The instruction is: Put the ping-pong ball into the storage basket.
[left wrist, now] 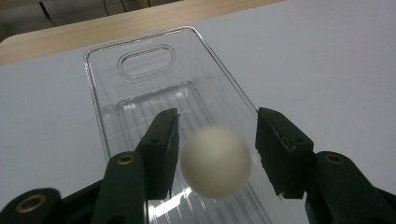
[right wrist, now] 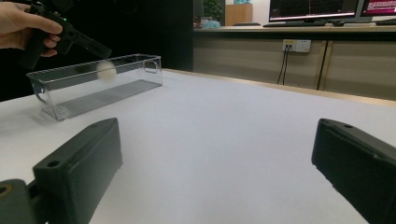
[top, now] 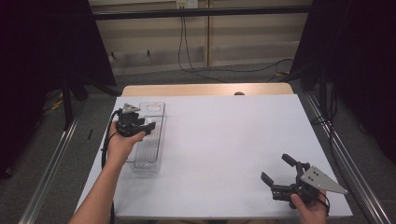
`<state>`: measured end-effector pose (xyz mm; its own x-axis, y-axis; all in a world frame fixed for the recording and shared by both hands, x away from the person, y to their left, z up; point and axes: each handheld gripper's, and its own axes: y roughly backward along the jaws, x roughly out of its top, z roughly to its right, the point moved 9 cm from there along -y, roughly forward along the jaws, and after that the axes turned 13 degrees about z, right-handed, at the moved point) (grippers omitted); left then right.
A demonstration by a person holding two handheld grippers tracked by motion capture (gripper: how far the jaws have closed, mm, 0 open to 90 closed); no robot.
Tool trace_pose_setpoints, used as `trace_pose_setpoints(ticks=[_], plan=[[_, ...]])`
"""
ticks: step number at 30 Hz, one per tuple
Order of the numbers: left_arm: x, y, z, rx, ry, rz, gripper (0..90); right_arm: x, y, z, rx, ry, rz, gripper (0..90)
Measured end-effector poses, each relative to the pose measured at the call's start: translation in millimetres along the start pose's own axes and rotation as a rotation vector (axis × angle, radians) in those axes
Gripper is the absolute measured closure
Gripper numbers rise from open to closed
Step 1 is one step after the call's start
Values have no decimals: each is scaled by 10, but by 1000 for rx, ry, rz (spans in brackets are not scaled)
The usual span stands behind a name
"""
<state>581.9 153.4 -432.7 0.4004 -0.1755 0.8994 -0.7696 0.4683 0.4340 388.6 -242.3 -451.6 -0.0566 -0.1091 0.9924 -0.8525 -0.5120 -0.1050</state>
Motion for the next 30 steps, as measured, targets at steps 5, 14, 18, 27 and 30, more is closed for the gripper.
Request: trace_pose_setpoints(ticks=[5, 14, 18, 27, 30], plan=[[26, 21, 5, -2, 7, 19, 446, 6, 5, -6, -2, -2, 1, 11], [18, 205, 68, -49, 25, 112, 296, -4, 6, -1, -6, -1, 0, 11], [4, 332, 143, -61, 20, 162, 232, 8, 23, -4, -4, 1, 1, 11], [-87, 555, 237, -65, 39, 252, 138, 6, 36, -1, -8, 4, -3, 11], [-150, 609, 248, -58, 34, 269, 127, 9, 38, 5, -12, 4, 0, 11]])
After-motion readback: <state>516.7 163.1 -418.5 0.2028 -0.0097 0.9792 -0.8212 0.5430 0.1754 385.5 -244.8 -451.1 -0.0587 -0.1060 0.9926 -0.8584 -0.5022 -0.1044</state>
